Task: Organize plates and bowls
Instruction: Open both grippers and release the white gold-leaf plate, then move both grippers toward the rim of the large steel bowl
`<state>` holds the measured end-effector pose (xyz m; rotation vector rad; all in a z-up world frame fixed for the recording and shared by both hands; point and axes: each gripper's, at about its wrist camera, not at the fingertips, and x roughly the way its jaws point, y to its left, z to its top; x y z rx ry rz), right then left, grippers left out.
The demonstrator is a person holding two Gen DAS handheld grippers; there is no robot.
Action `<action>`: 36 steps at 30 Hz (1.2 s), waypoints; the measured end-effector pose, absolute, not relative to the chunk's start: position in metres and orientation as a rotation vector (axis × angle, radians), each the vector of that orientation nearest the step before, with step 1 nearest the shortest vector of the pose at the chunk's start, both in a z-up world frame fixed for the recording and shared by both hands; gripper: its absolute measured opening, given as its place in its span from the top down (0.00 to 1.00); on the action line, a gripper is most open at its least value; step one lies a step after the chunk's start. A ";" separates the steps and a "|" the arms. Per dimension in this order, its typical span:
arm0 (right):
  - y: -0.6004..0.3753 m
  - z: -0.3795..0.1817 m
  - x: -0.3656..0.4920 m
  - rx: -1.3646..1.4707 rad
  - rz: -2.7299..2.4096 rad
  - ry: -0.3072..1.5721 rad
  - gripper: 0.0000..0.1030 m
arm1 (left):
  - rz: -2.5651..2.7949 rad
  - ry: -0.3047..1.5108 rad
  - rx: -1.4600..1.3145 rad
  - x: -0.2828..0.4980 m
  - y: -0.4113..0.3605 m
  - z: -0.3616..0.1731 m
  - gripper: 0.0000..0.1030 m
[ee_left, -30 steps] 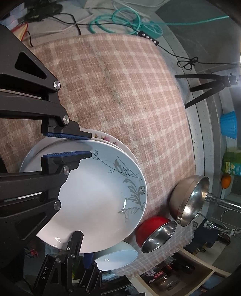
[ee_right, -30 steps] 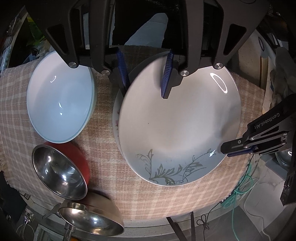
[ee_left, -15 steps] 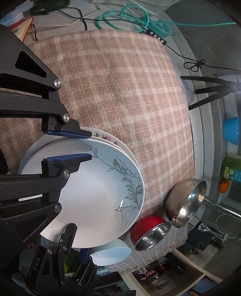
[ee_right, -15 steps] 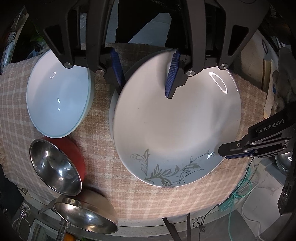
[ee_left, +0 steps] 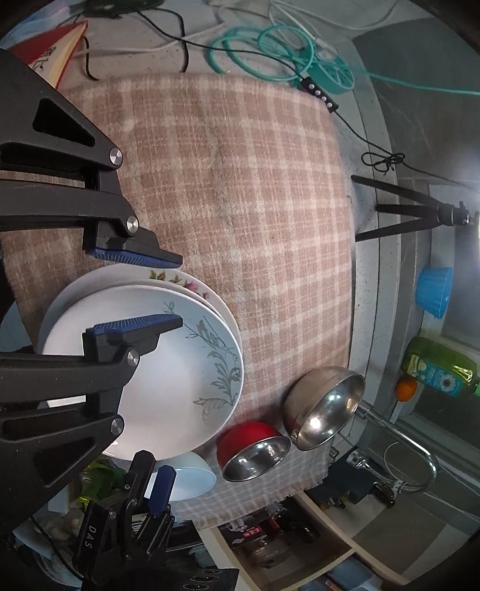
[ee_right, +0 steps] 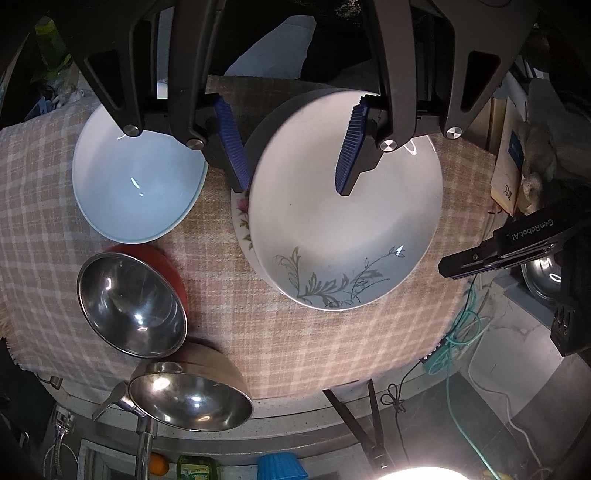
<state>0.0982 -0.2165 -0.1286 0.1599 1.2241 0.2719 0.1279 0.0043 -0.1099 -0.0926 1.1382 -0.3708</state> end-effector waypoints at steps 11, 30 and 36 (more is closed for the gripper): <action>-0.235 -0.094 0.100 0.210 0.289 1.125 0.42 | -0.379 1.090 -0.155 0.123 0.003 -0.089 0.68; -0.350 -0.056 0.123 0.282 0.185 1.028 0.36 | -0.424 1.071 -0.180 0.144 -0.045 -0.078 0.64; -0.396 -0.064 0.143 0.332 0.181 1.053 0.36 | -0.437 1.084 -0.191 0.162 -0.069 -0.081 0.64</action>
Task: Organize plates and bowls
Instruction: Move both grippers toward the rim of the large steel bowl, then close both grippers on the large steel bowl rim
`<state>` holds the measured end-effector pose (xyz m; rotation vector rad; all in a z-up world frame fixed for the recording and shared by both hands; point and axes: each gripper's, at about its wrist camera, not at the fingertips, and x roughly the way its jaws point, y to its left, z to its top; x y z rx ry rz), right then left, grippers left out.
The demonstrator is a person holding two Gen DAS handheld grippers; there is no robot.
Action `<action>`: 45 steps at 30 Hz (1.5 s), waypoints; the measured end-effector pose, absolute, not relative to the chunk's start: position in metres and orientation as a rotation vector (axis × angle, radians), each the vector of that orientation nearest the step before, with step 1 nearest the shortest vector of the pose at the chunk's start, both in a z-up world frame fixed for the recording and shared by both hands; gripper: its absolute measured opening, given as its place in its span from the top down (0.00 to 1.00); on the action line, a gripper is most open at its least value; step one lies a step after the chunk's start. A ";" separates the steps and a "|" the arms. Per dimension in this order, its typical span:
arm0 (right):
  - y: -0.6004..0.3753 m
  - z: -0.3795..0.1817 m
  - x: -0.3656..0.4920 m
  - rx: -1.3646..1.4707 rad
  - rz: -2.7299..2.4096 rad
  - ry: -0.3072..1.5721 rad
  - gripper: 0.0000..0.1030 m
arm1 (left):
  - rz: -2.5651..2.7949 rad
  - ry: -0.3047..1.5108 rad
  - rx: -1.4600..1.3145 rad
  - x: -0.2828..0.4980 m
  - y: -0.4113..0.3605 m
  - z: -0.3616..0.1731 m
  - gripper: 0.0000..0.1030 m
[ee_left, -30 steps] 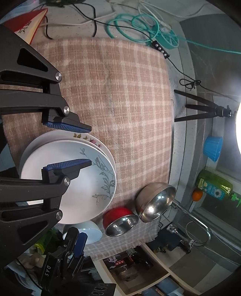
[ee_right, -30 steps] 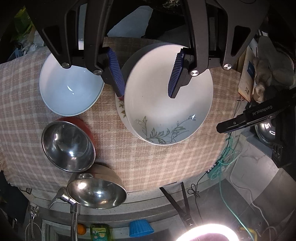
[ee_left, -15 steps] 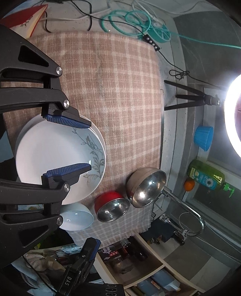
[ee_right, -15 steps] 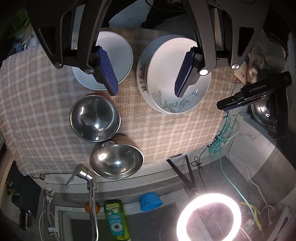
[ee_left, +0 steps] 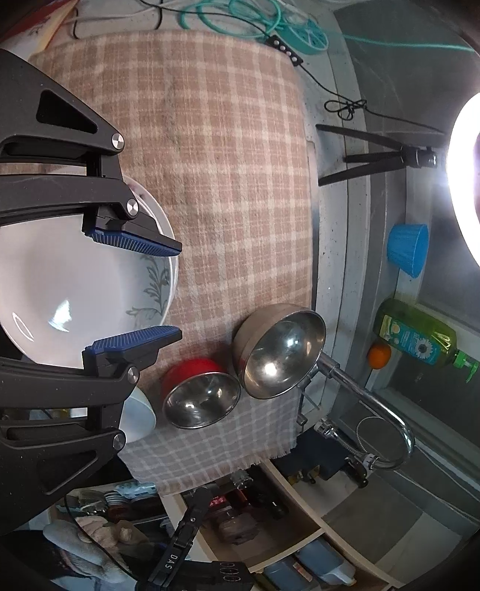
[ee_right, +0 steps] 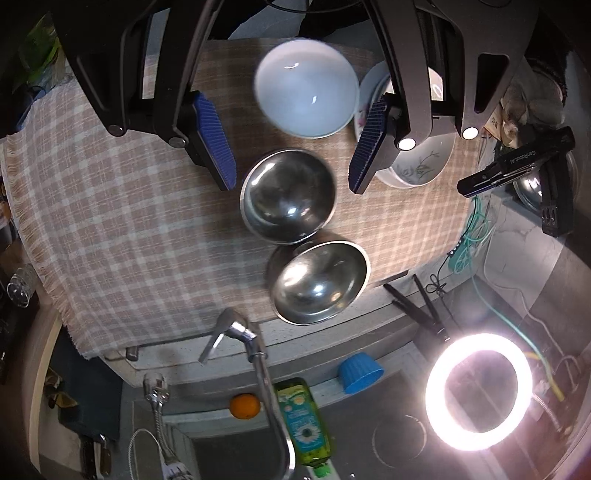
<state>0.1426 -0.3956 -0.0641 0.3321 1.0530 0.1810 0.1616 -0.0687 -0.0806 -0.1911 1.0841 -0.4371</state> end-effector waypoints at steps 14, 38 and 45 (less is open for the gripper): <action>-0.447 -0.104 0.226 0.498 0.288 1.154 0.36 | -0.420 1.140 -0.306 0.237 -0.111 -0.106 0.64; -0.416 -0.174 0.298 0.663 0.343 1.269 0.65 | -0.435 1.252 -0.391 0.300 -0.133 -0.148 0.64; -0.412 -0.179 0.302 0.658 0.337 1.277 0.73 | -0.464 1.256 -0.372 0.303 -0.141 -0.151 0.72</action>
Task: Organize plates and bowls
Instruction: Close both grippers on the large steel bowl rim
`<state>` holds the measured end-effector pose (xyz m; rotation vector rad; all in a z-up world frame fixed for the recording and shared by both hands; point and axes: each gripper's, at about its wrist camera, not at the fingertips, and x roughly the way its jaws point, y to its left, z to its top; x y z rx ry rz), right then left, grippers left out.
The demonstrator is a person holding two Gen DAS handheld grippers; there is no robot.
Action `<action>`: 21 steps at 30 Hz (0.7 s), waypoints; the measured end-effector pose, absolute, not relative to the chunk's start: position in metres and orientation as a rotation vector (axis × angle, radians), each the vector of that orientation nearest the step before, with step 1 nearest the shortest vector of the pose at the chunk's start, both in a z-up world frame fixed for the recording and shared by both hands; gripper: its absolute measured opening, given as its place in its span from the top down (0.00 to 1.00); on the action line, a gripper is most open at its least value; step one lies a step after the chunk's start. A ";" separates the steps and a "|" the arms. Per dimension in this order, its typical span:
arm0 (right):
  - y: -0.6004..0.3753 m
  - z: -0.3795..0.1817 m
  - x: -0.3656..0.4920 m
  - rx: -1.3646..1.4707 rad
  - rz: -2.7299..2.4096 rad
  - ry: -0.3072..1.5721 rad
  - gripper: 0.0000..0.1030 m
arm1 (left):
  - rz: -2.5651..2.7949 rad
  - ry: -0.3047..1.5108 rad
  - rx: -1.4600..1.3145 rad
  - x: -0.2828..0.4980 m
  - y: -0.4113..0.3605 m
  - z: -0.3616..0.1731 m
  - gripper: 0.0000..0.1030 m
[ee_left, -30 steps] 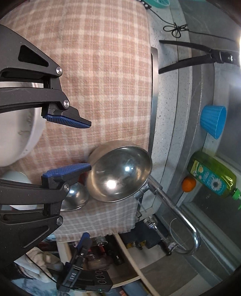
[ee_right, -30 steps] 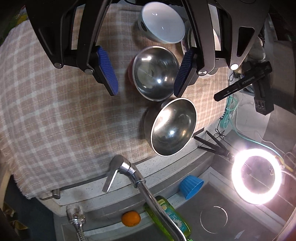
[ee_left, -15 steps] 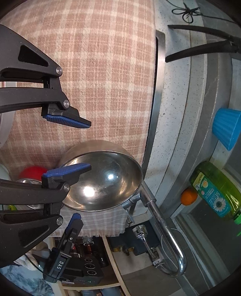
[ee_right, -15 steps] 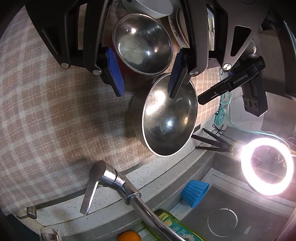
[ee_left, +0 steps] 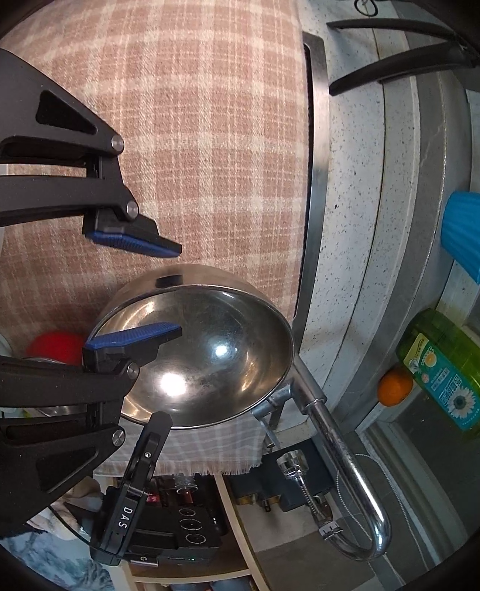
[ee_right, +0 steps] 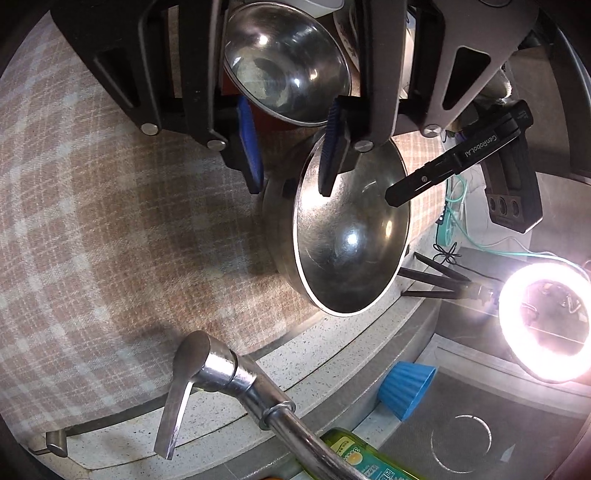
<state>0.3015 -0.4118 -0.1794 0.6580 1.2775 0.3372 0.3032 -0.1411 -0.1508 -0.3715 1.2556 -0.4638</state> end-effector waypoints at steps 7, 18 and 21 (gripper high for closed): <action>-0.406 -0.179 0.303 0.642 0.335 1.283 0.81 | -0.466 1.254 -0.346 0.304 -0.144 -0.153 0.78; -0.404 -0.172 0.297 0.622 0.326 1.259 0.81 | -0.468 1.233 -0.312 0.298 -0.146 -0.149 0.78; -0.402 -0.169 0.296 0.612 0.328 1.246 0.81 | -0.463 1.223 -0.300 0.296 -0.145 -0.146 0.78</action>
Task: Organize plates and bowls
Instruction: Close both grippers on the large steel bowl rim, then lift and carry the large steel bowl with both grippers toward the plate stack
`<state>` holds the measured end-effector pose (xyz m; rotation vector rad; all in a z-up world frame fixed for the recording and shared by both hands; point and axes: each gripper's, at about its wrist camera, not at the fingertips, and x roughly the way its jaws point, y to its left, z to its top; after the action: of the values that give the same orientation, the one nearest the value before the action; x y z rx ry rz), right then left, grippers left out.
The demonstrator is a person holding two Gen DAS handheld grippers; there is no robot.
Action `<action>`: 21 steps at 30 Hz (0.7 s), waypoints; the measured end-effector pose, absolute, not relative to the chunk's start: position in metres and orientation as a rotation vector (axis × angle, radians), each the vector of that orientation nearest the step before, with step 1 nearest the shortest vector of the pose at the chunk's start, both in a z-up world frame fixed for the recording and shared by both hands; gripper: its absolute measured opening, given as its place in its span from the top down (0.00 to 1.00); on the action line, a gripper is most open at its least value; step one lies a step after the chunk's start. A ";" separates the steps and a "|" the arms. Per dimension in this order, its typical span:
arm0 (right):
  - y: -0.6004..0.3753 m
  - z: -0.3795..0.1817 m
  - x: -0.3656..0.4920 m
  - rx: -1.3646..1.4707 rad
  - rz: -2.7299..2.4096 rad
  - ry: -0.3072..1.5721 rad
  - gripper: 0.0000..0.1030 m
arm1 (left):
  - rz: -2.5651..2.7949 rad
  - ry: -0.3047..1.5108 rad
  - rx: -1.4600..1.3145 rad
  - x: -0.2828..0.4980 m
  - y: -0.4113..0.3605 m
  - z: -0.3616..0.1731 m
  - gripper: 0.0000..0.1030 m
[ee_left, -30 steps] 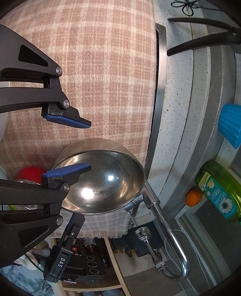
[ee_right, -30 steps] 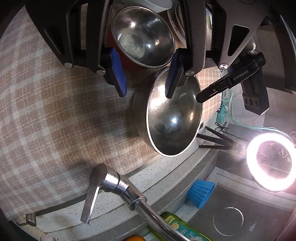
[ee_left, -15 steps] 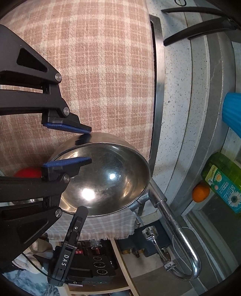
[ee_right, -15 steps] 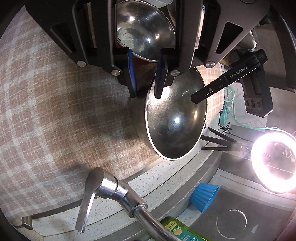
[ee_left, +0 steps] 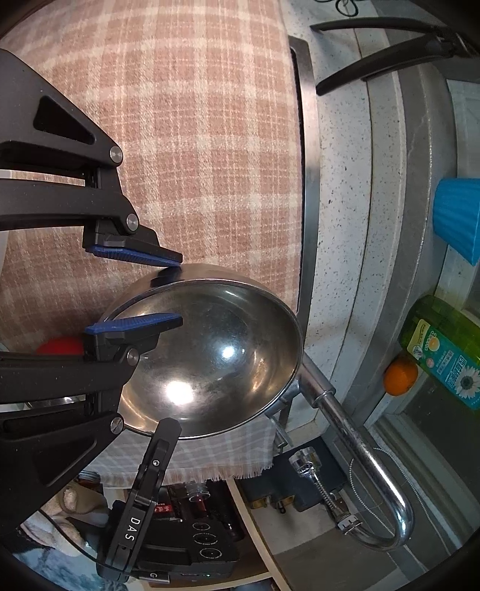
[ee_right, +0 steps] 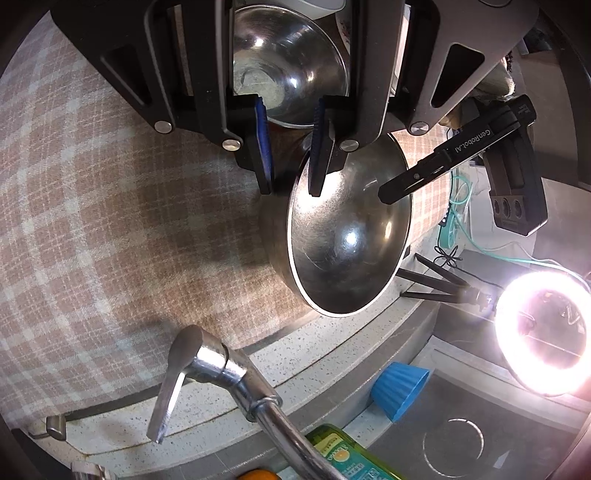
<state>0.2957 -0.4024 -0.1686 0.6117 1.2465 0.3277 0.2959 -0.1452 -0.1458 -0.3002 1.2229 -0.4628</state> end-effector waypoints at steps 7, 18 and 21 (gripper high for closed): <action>-0.393 -0.161 0.291 0.597 0.347 1.232 0.81 | -0.448 1.185 -0.293 0.291 -0.138 -0.133 0.78; -0.382 -0.146 0.274 0.586 0.364 1.211 0.81 | -0.455 1.153 -0.281 0.277 -0.127 -0.120 0.78; -0.377 -0.145 0.269 0.586 0.361 1.212 0.81 | -0.456 1.155 -0.276 0.273 -0.124 -0.120 0.78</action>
<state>0.2694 -0.3774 -0.1453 0.5860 1.2121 0.3605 0.2732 -0.1237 -0.1204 -0.2764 1.1553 -0.4559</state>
